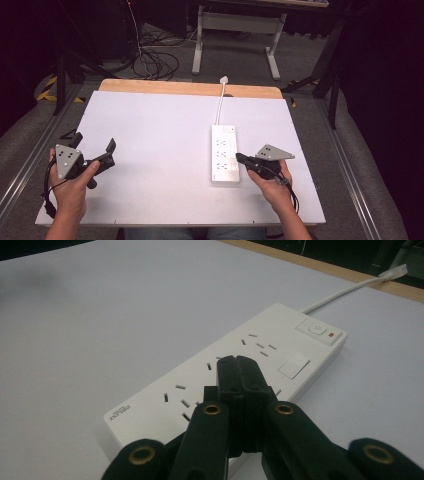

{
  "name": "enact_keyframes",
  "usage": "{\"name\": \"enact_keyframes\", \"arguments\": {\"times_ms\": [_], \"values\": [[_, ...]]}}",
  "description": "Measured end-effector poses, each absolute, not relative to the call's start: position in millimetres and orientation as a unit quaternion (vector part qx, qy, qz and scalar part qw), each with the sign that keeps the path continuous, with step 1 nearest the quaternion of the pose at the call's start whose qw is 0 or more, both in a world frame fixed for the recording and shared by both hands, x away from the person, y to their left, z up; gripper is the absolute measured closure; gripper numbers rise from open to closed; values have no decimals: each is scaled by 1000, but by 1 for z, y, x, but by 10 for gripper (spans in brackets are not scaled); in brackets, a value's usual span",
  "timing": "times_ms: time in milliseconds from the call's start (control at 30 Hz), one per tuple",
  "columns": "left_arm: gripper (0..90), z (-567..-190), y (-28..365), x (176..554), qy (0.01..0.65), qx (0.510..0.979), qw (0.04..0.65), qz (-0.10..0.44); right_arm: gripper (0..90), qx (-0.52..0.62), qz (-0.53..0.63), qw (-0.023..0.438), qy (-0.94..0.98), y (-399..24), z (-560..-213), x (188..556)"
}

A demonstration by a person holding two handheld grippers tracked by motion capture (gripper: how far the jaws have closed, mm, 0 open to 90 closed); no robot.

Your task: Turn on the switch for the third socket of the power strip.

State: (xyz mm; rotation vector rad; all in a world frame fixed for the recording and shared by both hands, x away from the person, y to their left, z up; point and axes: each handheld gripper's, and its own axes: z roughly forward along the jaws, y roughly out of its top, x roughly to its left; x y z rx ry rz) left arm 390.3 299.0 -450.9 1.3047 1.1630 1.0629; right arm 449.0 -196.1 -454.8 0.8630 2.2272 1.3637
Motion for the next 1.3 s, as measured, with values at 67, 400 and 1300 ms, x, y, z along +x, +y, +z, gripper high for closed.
{"name": "enact_keyframes", "arguments": {"times_ms": [67,400,1300], "values": [[12,-451,299,390,485,544,521,444,900,308,486,193,795,-196,-455,449],[12,-451,299,390,485,545,520,444,900,309,482,189,798,-194,-457,450],[12,-451,299,390,485,545,520,443,900,305,436,184,826,-184,-468,459]]}}
